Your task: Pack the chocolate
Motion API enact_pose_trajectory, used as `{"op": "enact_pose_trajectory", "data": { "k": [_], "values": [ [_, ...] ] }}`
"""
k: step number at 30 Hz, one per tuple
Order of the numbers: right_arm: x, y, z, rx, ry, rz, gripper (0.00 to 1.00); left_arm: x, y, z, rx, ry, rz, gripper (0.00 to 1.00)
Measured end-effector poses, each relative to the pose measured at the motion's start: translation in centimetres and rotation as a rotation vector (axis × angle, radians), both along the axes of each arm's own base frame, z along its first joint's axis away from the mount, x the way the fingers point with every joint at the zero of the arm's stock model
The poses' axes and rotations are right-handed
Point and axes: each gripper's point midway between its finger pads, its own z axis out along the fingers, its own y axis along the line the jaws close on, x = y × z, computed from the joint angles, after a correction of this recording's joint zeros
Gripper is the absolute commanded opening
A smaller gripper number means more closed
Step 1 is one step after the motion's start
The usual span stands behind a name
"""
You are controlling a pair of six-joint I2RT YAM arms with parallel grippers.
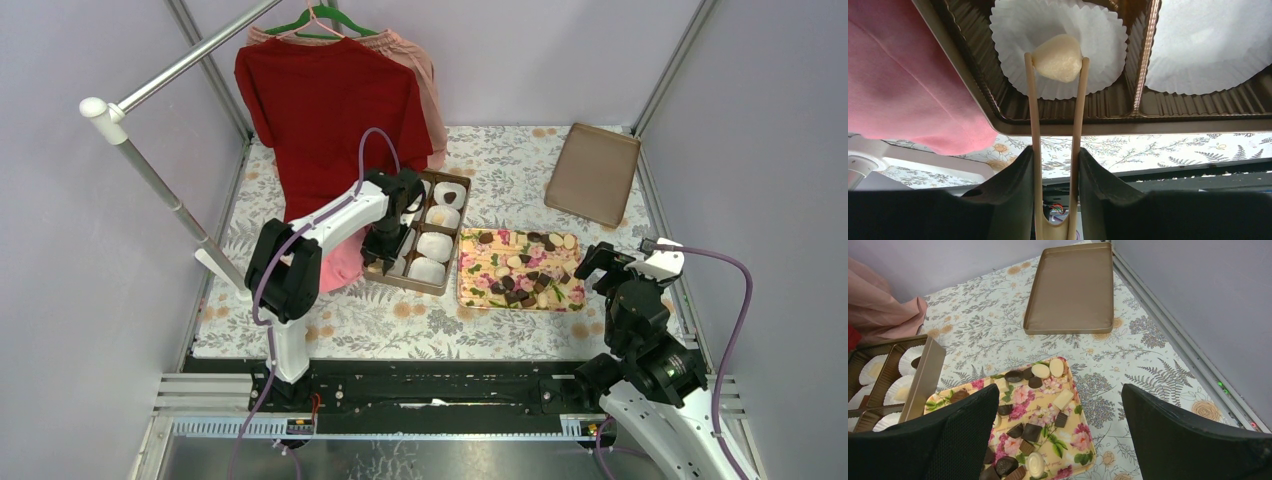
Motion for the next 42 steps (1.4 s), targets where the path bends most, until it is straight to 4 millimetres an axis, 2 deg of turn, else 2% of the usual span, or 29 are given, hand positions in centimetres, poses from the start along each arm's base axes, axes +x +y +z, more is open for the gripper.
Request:
{"op": "enact_pose_trajectory", "data": {
  "k": [12, 21, 30, 36, 42],
  "values": [
    [0.0, 0.0, -0.1, -0.002, 0.004, 0.0, 1.0, -0.1, 0.0, -0.1, 0.001, 0.004, 0.001, 0.46],
    [0.1, 0.2, -0.1, 0.0, 0.004, 0.009, 1.0, -0.1, 0.0, 0.3, -0.005, -0.007, 0.001, 0.48],
    [0.6, 1.6, -0.6, 0.043, 0.029, 0.062, 1.0, -0.2, 0.0, 2.0, -0.04, -0.054, 0.0, 0.48],
    [1.3, 3.9, -1.4, 0.099, 0.085, 0.136, 1.0, -0.6, -1.5, 3.9, -0.114, -0.104, -0.029, 0.48],
    [1.8, 6.0, -1.1, 0.186, 0.065, 0.212, 1.0, -1.4, -5.0, 4.7, -0.195, -0.137, -0.114, 0.49]
  ]
}}
